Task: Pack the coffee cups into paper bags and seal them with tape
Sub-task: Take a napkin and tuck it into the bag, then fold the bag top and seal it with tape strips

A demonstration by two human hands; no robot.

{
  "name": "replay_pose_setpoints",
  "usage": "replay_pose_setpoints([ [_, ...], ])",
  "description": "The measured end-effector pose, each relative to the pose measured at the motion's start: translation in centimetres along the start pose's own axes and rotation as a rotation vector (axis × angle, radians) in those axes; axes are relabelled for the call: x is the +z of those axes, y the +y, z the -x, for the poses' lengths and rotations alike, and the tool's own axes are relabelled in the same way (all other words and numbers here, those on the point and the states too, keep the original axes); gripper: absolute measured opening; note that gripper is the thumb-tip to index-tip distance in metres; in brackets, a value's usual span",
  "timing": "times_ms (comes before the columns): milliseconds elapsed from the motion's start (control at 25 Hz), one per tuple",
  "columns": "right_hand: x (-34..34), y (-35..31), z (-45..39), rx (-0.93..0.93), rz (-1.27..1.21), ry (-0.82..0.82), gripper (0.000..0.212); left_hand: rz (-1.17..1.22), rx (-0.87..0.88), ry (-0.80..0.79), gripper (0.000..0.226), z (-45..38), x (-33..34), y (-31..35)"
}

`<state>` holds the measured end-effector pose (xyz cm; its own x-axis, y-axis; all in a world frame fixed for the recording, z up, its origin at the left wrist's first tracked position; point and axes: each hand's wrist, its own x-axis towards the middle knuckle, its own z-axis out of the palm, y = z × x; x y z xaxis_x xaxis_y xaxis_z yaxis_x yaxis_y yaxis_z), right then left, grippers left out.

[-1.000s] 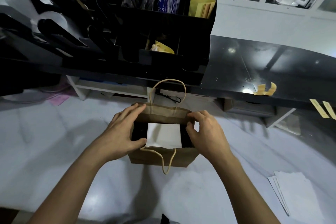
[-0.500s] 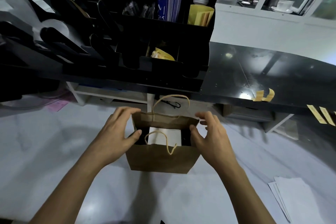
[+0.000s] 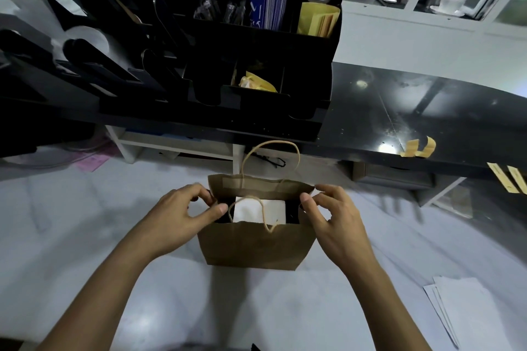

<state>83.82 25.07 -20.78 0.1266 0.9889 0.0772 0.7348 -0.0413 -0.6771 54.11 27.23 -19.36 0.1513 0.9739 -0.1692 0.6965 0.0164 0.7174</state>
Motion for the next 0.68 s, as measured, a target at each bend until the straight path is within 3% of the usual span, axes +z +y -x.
replay_pose_setpoints([
  [120, 0.0, -0.1, 0.1, -0.039, -0.015, -0.062, 0.048, -0.014, 0.059, -0.133, 0.061, 0.0, 0.5, -0.3],
  [200, -0.2, -0.1, 0.3, -0.041, -0.009, -0.107, 0.045, -0.037, 0.098, -0.155, 0.051, -0.1, 0.7, -0.4],
  [320, -0.9, 0.7, 0.5, -0.094, 0.033, -0.174, 0.035, -0.023, 0.144, -0.098, 0.031, -0.5, 1.1, -0.3],
  [440, -1.7, 2.2, 0.6, -0.144, 0.054, -0.203, 0.026, -0.011, 0.163, 0.009, 0.028, -1.2, 1.9, 0.1],
  [680, -3.3, 3.8, 0.8, -0.13, 0.067, -0.102, 0.017, -0.012, 0.22, 0.026, 0.025, -1.7, 3.6, 1.4],
])
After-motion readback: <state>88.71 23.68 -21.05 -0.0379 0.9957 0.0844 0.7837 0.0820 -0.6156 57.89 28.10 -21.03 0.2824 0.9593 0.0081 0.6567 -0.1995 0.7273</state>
